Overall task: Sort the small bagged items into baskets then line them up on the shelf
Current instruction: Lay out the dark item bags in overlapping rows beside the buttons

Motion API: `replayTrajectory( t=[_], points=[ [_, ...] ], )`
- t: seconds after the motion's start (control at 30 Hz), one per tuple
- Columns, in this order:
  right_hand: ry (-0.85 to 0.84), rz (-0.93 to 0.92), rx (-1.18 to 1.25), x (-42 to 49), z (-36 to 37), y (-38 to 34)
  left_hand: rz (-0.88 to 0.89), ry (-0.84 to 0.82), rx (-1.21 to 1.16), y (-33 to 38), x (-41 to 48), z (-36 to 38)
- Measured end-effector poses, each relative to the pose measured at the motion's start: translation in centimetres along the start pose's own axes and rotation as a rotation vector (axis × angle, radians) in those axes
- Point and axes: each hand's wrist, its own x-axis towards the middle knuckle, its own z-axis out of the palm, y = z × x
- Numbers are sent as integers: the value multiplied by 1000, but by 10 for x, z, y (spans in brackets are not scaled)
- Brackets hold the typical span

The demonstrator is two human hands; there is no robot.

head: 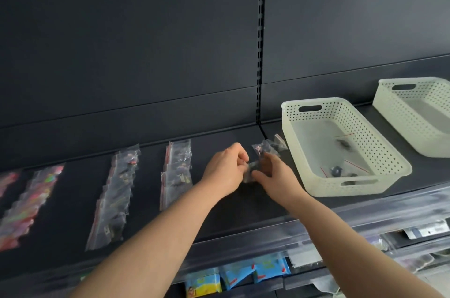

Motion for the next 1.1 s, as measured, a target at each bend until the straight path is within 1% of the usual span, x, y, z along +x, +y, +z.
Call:
replayTrajectory(
  t=[0.07, 0.17, 0.23, 0.33, 0.37, 0.4, 0.5, 0.63, 0.73, 0.87, 1.0, 1.1],
  points=[
    [-27, 40, 155, -2, 1, -3, -33, 29, -133, -4, -3, -4],
    [-11, 63, 238, -4, 5, -5, -100, 88, -286, -12, -7, -8],
    [-72, 83, 342, -4, 8, -11, -118, 88, -330, -17, -10, -10],
    [-214, 159, 676, -7, 16, -19, -163, 94, -456, -22, -15, -14],
    [-238, 169, 728, -8, 18, -20, -180, 102, -479, -23, -16, -16],
    [-243, 161, 725, -10, 20, -21, -193, 114, -496, -25, -18, -19],
    [-208, 134, 619, -13, 25, -25, -224, 183, -521, -32, -25, -26],
    [-239, 106, 520, -13, 34, -33, -270, 258, -433, -51, -37, -32],
    [-227, 88, 390, -17, 49, -41, -311, 250, -342, -71, -50, -40],
    [-279, 67, 224, -25, 80, -52, -391, 242, -228, -100, -71, -52],
    [-228, -17, -53, -30, 107, -59, -452, 208, -156, -126, -86, -59],
    [-183, -68, -181, -34, 119, -63, -452, 213, -41, -135, -89, -61]
  ],
)
